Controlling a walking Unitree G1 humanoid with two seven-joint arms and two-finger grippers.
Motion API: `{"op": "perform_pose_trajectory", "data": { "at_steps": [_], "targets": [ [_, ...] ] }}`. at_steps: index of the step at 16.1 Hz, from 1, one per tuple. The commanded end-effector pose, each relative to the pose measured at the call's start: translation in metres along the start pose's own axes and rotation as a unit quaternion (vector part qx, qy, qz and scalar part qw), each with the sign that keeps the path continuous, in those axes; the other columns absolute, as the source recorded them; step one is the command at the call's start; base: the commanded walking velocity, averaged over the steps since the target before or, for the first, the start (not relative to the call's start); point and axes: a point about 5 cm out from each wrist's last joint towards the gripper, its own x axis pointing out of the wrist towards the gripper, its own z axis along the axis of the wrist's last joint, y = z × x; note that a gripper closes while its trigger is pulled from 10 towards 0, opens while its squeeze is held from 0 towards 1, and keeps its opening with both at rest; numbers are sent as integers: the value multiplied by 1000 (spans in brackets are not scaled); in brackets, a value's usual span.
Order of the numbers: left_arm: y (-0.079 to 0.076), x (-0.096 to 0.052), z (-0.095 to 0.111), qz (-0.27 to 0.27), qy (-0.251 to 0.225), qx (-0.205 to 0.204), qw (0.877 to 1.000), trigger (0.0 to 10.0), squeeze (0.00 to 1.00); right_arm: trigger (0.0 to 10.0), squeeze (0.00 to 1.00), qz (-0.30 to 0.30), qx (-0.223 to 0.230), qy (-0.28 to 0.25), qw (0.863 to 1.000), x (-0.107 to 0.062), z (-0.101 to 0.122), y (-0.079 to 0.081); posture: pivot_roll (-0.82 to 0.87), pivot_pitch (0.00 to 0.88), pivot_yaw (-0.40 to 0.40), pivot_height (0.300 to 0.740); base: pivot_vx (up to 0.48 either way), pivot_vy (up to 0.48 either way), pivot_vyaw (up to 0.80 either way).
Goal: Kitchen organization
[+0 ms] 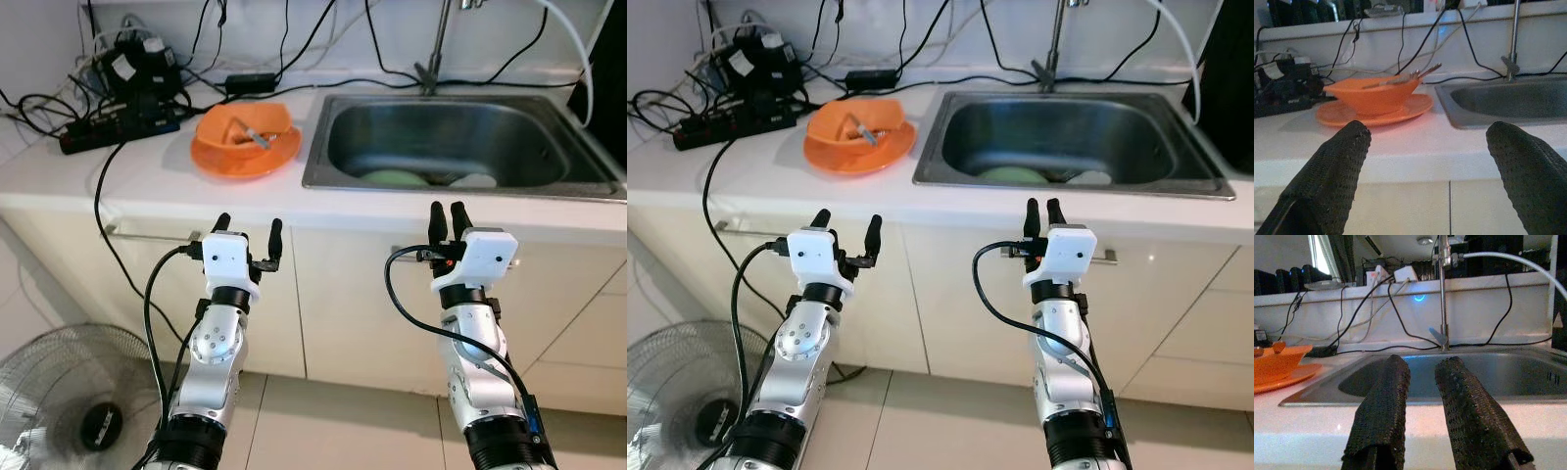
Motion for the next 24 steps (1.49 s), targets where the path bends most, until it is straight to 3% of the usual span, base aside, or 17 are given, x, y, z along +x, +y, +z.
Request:
{"op": "perform_pose_trajectory", "data": {
  "at_steps": [1,24],
  "targets": [
    [1,4,3,1,-7,4,1000,10000,0,10000,0,2,6,-11,1000,4,5,3,42,0,81,740,304,0,-488],
    [7,4,6,22,-15,7,1000,10000,0,10000,0,10,-2,3,1000,3,1,7,59,36,67,740,356,0,0]
  ]
}}
